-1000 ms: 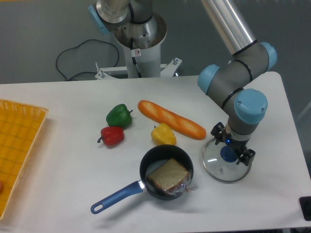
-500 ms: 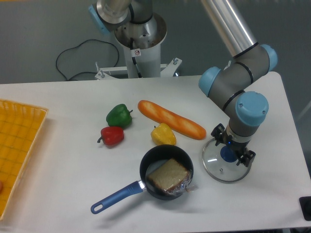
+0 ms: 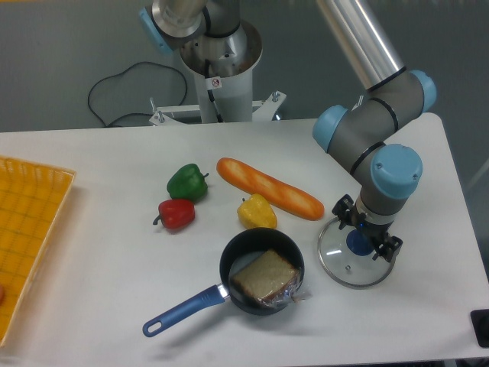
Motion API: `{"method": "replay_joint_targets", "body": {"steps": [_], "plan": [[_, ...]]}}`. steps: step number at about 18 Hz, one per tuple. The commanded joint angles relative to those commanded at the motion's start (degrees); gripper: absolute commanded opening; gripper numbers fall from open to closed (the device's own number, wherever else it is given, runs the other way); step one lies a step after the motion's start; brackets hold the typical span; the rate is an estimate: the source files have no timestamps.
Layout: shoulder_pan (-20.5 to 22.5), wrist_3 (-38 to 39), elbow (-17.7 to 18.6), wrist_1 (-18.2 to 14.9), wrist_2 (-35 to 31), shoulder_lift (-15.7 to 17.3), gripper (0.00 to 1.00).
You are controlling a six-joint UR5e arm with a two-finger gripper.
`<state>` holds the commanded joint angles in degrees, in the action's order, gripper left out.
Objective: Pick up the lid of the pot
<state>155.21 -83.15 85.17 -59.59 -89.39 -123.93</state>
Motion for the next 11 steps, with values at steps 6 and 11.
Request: {"method": "replay_joint_targets", "body": {"steps": [6,11], "plan": [[0.0,1.14,0.09,0.0,0.0,0.26,1.0],[0.09,1.94,-0.27,0.0,-0.17,-0.88,1.0]]}}
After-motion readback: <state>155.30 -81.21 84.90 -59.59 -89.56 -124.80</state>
